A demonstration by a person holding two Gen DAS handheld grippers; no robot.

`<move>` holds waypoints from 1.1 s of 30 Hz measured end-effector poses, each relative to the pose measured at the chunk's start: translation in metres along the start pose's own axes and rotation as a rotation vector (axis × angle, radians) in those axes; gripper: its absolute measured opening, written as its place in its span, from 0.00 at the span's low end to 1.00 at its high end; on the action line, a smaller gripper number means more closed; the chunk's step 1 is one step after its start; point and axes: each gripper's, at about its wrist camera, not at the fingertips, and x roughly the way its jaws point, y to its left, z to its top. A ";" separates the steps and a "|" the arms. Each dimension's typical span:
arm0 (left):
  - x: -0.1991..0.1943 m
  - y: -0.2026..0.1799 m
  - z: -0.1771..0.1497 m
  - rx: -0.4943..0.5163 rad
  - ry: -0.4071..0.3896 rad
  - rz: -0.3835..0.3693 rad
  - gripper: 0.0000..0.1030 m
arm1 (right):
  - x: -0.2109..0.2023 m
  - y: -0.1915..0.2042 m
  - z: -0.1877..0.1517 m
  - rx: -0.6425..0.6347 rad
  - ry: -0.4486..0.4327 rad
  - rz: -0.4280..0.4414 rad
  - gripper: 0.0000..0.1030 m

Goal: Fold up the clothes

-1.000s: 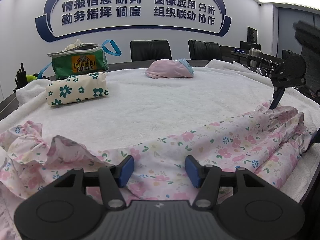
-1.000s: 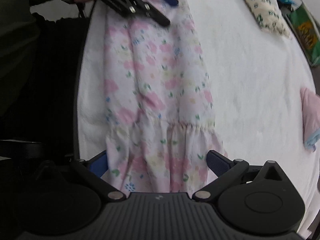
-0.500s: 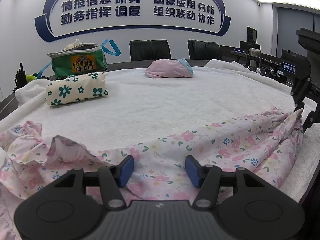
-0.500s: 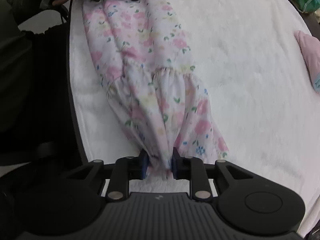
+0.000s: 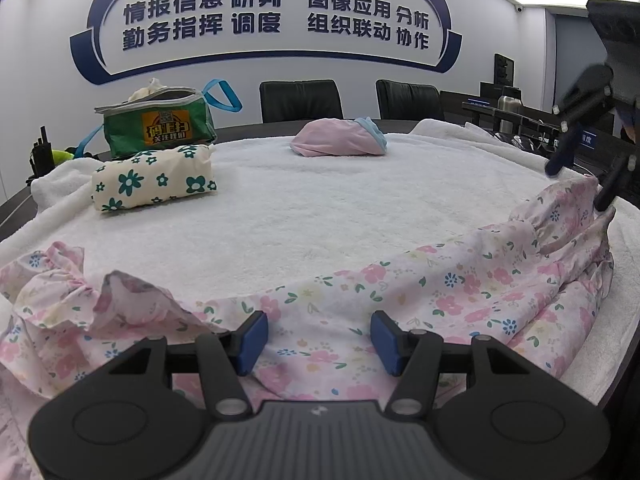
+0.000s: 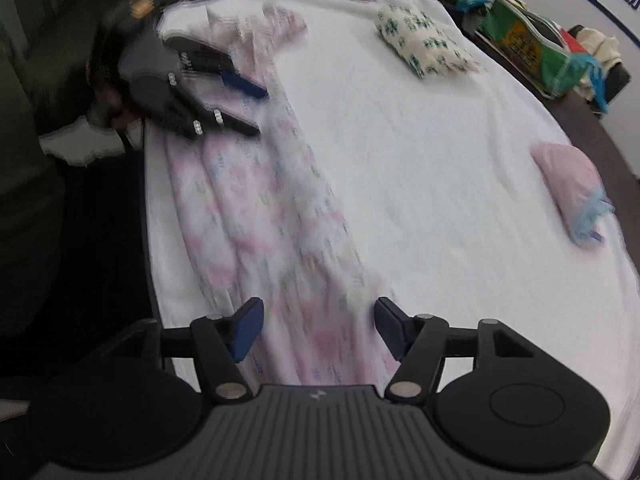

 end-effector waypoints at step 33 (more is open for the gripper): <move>0.002 0.001 0.001 -0.001 -0.002 -0.002 0.55 | 0.005 -0.035 -0.043 0.239 0.185 -0.119 0.14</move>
